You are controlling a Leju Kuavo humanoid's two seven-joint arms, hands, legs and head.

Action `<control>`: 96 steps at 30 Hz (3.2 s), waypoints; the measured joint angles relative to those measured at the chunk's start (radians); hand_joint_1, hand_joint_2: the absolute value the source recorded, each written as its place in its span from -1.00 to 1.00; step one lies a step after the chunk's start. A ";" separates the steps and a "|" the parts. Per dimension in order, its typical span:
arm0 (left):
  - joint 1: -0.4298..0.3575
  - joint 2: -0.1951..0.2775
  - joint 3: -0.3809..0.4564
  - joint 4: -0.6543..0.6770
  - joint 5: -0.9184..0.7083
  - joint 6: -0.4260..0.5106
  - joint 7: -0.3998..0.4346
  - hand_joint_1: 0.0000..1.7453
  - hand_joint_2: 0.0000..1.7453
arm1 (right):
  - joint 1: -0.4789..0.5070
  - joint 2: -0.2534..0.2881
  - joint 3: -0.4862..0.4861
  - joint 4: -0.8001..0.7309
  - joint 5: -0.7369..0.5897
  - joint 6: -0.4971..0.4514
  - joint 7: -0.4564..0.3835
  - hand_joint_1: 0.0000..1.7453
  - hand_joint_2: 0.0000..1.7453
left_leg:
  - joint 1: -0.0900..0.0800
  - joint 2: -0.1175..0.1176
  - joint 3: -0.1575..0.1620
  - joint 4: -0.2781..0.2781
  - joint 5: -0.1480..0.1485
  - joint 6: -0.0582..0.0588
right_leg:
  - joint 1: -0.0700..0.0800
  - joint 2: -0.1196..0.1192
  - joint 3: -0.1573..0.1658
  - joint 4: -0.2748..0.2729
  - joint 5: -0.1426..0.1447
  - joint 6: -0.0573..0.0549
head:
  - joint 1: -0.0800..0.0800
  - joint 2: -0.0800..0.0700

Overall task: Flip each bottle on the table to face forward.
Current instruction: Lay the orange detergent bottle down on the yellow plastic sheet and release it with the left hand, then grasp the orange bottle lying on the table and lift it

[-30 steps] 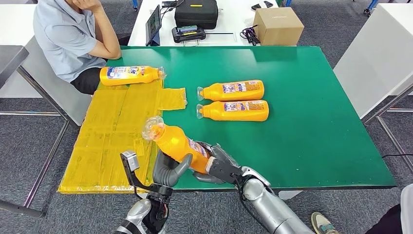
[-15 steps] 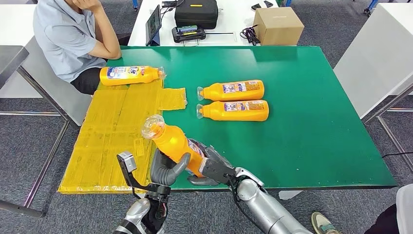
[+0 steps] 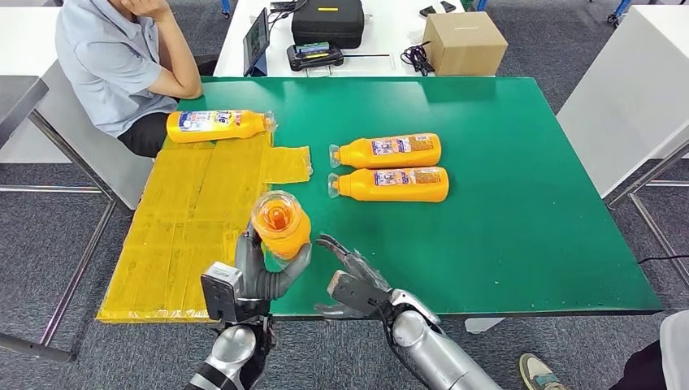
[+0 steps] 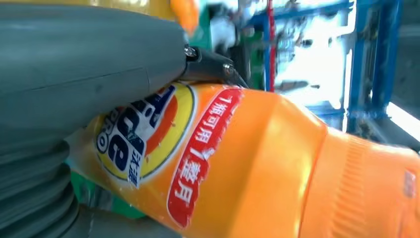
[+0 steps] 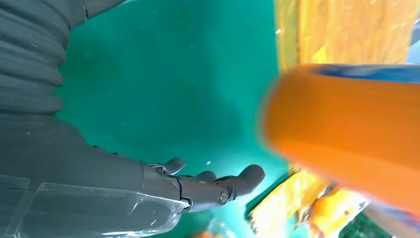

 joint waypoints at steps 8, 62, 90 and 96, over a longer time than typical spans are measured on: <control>-0.004 0.021 0.237 -0.046 -0.971 0.173 0.103 1.00 1.00 | 0.024 -0.001 -0.078 -0.015 0.033 -0.047 -0.011 -1.00 1.00 | 0.000 0.001 0.000 0.000 0.000 0.000 | 0.000 0.000 0.000 0.000 0.000 0.000 | 0.000 0.000; -0.389 0.225 0.212 0.592 -1.225 -0.216 0.525 -1.00 1.00 | 0.078 0.003 -0.168 -0.136 0.062 0.045 -0.022 -1.00 1.00 | 0.000 -0.002 0.007 0.000 0.003 -0.001 | 0.000 -0.003 0.008 0.000 0.000 0.000 | 0.000 0.000; -0.195 0.179 0.098 0.312 -1.208 0.090 0.473 -1.00 1.00 | 0.116 0.012 -0.197 -0.136 0.109 0.001 -0.033 -1.00 1.00 | 0.000 -0.001 0.002 0.000 0.003 -0.001 | 0.000 -0.002 0.002 0.000 0.000 0.000 | 0.000 0.000; -0.157 0.177 0.076 0.237 -1.217 0.109 0.476 -1.00 1.00 | 0.125 0.012 -0.199 -0.136 0.110 -0.004 -0.034 -1.00 1.00 | 0.000 -0.001 0.001 0.000 0.003 -0.001 | 0.000 -0.002 0.001 0.000 0.000 0.000 | 0.000 0.000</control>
